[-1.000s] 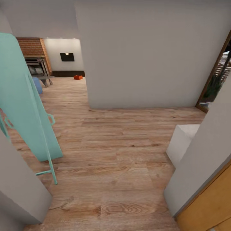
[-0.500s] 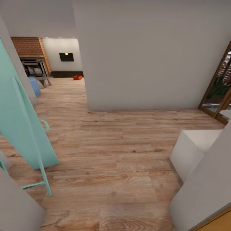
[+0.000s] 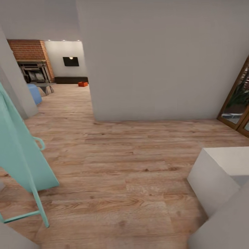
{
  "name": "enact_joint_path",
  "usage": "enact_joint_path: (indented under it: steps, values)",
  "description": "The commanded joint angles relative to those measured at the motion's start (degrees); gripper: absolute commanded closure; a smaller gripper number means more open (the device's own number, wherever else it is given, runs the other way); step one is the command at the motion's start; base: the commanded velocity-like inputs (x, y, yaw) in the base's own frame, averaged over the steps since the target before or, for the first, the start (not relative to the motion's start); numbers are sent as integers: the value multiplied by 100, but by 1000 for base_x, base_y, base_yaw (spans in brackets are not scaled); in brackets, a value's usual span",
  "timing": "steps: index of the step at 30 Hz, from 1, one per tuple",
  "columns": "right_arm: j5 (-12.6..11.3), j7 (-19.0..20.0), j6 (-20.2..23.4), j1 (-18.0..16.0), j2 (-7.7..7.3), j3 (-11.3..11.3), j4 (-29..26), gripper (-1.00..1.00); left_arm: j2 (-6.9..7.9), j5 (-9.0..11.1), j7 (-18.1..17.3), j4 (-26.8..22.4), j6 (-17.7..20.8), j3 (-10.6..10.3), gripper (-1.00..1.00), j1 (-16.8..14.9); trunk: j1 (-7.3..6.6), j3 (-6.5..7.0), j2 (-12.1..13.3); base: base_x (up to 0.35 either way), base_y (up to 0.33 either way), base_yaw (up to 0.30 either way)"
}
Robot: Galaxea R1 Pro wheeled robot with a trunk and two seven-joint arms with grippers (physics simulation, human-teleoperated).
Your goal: Move the two storage containers from the living room to the garage. In the garage, place one container on the floor and stack the other container on top of it (either order is fine).
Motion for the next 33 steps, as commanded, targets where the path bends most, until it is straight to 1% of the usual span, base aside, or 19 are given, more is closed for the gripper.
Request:
enact_joint_path:
  steps: [1, 23, 26, 33]
  values:
    - [-47, -5, -30, -6, 4, 49, 18, -100, 0, 41, 4, 5, -16, -1, -100, -3, 3, -5, -2, 321, 0, 0]
    - [-73, -13, -30, -6, 6, 45, 18, -100, 0, 41, 4, 5, -21, -1, -100, -3, 3, -5, -2, 322, 0, 1]
    - [-73, -14, -30, -6, 8, 46, 18, -100, 0, 41, 4, 5, -19, -1, -100, -3, 3, -5, -2, 322, 0, 140]
    - [-73, -14, -30, -6, 5, 45, 18, -100, 0, 41, 4, 5, -19, -1, -100, -3, 3, -5, -2, 322, 0, 252]
